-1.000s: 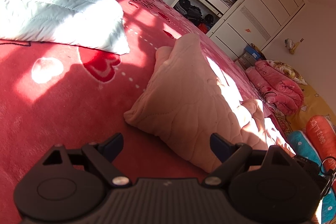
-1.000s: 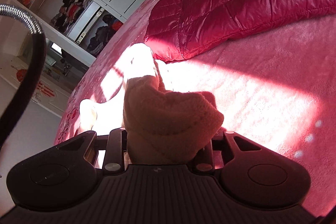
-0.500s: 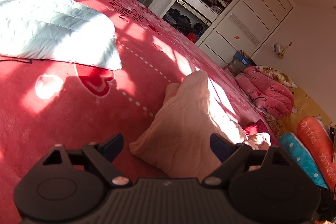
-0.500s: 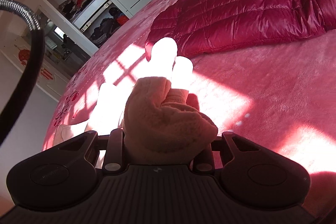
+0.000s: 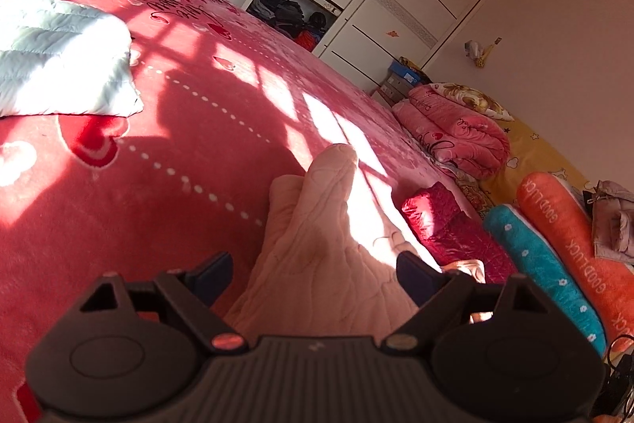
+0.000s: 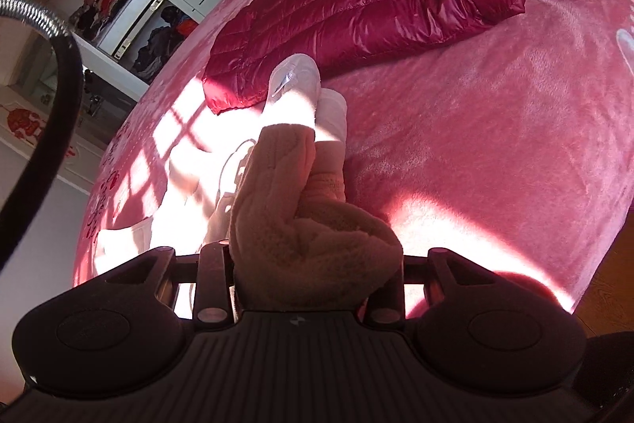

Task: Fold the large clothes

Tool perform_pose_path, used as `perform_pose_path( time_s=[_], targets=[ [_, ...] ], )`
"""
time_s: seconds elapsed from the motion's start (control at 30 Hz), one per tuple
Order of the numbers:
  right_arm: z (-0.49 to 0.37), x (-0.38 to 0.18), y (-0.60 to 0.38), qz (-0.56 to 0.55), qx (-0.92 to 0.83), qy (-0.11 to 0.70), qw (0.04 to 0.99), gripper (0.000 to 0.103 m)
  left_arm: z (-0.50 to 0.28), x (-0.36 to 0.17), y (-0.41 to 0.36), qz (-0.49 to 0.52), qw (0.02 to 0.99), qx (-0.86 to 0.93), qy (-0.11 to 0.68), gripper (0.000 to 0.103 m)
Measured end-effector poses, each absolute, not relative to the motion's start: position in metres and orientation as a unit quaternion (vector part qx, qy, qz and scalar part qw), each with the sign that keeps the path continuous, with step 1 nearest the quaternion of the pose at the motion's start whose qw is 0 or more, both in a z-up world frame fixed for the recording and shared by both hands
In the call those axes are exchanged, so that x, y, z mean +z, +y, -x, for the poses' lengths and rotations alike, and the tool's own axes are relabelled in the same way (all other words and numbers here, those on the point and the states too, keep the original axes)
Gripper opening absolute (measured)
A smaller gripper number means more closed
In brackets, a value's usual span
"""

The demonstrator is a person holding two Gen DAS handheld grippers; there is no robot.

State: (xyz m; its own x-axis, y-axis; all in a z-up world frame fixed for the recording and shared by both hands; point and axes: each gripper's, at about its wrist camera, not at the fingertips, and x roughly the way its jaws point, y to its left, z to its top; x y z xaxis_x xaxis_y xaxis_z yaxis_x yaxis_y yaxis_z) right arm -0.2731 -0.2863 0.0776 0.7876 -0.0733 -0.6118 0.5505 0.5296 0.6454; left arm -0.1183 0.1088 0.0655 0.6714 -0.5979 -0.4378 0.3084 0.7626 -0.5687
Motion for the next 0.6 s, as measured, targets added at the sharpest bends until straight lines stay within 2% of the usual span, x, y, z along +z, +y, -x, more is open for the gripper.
perform_pose_path(
  time_s=[0.07,0.2,0.27,0.3,0.33,0.43,0.6],
  targets=[
    [0.281,0.081,-0.29,-0.451,-0.186,0.272,0.829,0.06,0.115,0.07,0.104,0.229,0.885,-0.259,0.313,0.089],
    [0.292,0.09,-0.287,-0.459,-0.184,0.26,0.83,0.068,0.104,0.076,0.096,0.219,0.885,-0.255,0.321,0.089],
    [0.299,0.098,-0.289,-0.437,-0.196,0.24,0.845,0.088,0.098,0.079,0.093,0.206,0.886,-0.254,0.328,0.089],
    [0.299,0.104,-0.29,-0.42,-0.198,0.232,0.855,0.091,0.094,0.081,0.09,0.201,0.885,-0.255,0.333,0.089],
    [0.296,0.109,-0.292,-0.398,-0.197,0.224,0.868,0.101,0.091,0.083,0.088,0.198,0.884,-0.258,0.335,0.089],
    [0.292,0.12,-0.307,-0.365,-0.192,0.214,0.885,0.102,0.078,0.087,0.078,0.182,0.877,-0.273,0.35,0.089],
    [0.28,0.096,-0.347,-0.45,-0.135,0.215,0.856,0.102,0.052,0.083,0.06,0.153,0.867,-0.279,0.383,0.088]
  ],
)
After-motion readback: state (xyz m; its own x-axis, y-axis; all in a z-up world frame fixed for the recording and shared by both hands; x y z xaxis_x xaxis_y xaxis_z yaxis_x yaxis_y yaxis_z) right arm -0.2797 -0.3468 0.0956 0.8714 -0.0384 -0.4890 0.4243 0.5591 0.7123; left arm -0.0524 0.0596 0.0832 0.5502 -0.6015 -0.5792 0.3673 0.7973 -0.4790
